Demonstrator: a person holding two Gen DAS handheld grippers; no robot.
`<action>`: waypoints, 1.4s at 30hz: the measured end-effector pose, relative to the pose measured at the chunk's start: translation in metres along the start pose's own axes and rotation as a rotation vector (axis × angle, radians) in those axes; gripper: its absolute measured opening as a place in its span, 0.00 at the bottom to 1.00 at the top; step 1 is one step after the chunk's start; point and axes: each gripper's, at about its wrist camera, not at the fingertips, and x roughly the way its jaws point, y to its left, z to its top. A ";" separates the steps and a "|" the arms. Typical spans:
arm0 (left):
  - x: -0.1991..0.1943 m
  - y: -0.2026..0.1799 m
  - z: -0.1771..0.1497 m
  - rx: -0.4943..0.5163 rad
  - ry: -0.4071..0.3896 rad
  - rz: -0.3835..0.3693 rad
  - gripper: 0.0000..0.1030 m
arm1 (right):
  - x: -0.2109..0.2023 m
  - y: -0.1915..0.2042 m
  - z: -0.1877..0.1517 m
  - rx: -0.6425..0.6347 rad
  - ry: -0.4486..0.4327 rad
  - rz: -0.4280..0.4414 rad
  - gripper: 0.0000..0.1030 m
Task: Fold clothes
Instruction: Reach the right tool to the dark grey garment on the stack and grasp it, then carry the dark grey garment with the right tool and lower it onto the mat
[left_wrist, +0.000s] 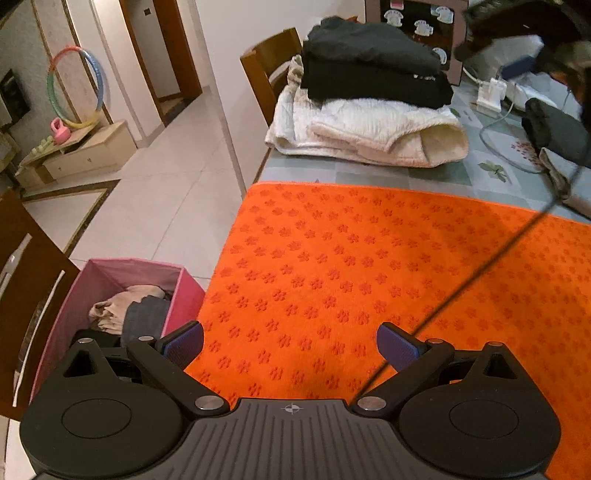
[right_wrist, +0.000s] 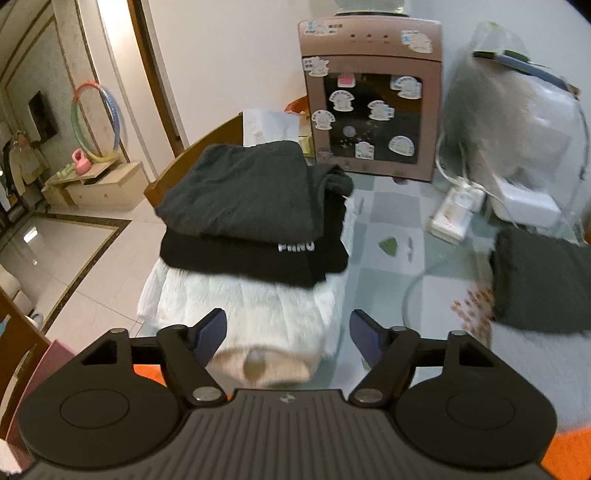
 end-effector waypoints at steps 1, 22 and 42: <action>0.005 0.000 0.002 -0.001 0.006 -0.003 0.97 | 0.011 0.001 0.005 -0.008 0.000 0.000 0.71; 0.026 0.004 0.017 -0.036 0.016 0.021 0.93 | 0.096 -0.001 0.058 -0.060 -0.056 0.084 0.08; -0.067 0.000 -0.031 -0.038 -0.011 -0.037 0.89 | -0.133 0.003 -0.123 0.006 0.122 0.219 0.06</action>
